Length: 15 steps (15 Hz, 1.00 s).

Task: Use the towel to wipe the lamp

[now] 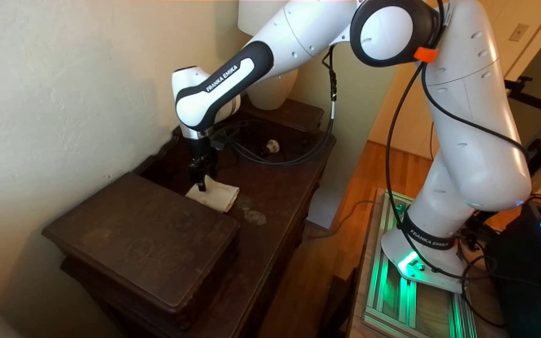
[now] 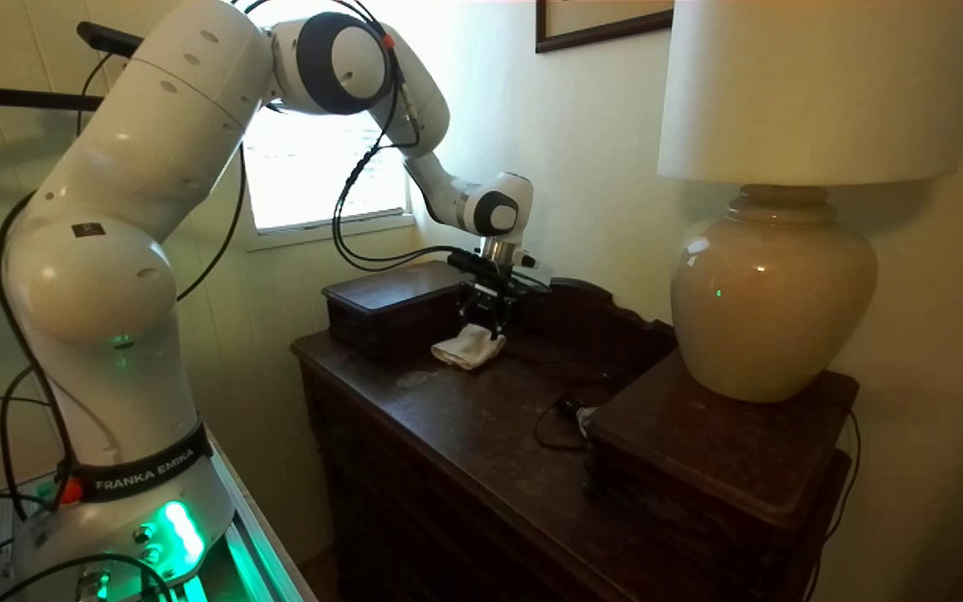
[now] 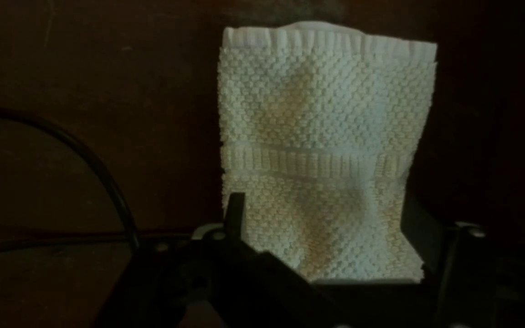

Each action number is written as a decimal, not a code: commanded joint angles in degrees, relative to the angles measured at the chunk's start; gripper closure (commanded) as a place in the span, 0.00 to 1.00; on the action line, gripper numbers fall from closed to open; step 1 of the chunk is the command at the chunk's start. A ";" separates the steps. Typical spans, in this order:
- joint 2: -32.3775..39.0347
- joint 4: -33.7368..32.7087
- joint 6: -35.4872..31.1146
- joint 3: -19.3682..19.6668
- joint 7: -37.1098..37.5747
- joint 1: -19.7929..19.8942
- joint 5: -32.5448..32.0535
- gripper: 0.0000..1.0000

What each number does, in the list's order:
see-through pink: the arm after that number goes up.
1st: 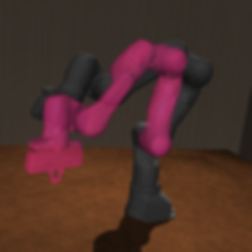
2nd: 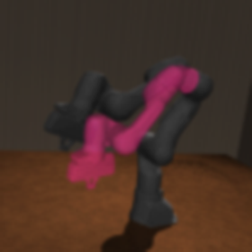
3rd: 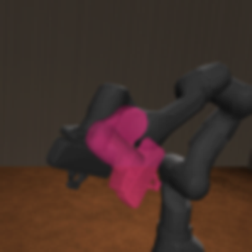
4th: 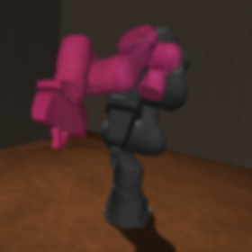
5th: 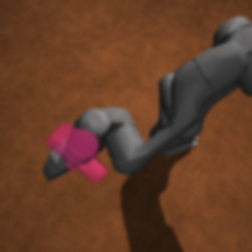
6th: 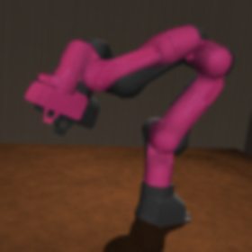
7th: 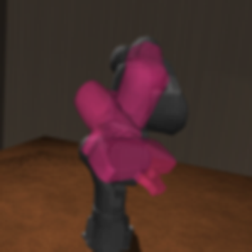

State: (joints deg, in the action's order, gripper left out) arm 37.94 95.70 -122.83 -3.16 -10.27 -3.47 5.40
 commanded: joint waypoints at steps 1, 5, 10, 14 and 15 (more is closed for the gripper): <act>3.36 -3.95 1.47 -0.67 0.95 0.07 -1.47 0.35; 5.41 -5.72 2.04 -1.21 0.63 0.10 -1.30 0.53; 6.61 -7.37 3.67 -1.72 -0.08 0.61 -0.80 0.97; 4.89 -6.28 4.33 -2.55 -1.36 1.61 0.32 0.98; 3.71 -5.29 3.92 -2.67 -1.36 1.80 0.53 0.99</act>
State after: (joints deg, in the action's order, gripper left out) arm 42.71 90.40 -119.95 -4.49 -10.65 -3.02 5.36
